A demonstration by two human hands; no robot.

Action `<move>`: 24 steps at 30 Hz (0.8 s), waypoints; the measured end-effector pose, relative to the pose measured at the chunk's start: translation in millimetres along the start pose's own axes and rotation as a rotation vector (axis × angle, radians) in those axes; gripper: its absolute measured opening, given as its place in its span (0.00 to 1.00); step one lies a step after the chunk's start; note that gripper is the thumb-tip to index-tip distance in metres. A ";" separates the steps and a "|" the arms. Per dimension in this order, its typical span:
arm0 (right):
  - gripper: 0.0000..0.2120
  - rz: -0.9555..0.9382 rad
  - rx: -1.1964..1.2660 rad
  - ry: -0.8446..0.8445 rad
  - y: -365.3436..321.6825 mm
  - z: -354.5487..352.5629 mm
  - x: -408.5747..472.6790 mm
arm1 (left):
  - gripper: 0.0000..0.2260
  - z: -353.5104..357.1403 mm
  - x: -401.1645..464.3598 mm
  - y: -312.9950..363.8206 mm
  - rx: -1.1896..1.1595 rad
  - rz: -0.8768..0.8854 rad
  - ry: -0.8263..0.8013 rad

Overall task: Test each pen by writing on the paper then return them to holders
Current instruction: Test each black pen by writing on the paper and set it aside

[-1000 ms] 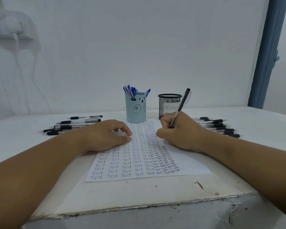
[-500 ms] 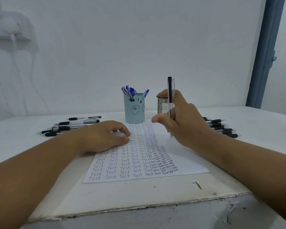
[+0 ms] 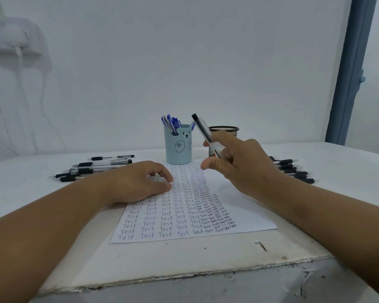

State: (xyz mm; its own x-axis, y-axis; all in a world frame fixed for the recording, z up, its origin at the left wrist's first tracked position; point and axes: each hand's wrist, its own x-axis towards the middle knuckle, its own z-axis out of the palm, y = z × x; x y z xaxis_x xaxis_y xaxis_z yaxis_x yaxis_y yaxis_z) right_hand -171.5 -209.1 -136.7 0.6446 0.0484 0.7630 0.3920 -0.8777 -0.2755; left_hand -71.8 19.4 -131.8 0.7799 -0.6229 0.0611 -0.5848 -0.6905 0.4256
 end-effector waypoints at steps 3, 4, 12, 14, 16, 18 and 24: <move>0.21 -0.022 -0.063 0.028 4.2 -1.9 2.1 | 0.08 0.3 0.0 0.7 0.010 0.001 0.006; 0.17 -0.028 -0.113 0.034 7.1 -1.9 3.1 | 0.08 0.1 0.0 0.7 0.008 0.002 0.010; 0.15 0.254 -0.535 -0.132 39.3 -29.2 16.3 | 0.09 0.5 -0.4 1.5 -0.012 0.007 0.007; 0.17 0.371 -0.528 -0.153 45.6 -38.7 14.9 | 0.08 0.7 0.1 -0.3 -0.008 0.013 0.010; 0.20 0.497 -0.537 -0.206 49.2 -43.2 14.2 | 0.08 0.7 1.3 -1.3 -0.008 0.016 0.012; 0.23 0.568 -0.582 -0.272 54.8 -44.3 13.1 | 0.08 0.8 1.6 -1.3 -0.012 0.015 0.008; 0.10 0.629 -0.674 -0.487 72.8 -33.6 9.2 | 0.08 0.9 2.1 -1.8 -0.010 0.015 0.005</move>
State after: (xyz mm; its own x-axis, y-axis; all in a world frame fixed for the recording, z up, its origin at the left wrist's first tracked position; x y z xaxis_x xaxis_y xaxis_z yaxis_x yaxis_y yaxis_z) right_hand -159.1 -288.5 -130.1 0.8592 -0.4544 0.2350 -0.4576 -0.8881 -0.0442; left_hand -69.3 18.9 -133.2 0.7720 -0.6316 0.0720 -0.5944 -0.6771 0.4339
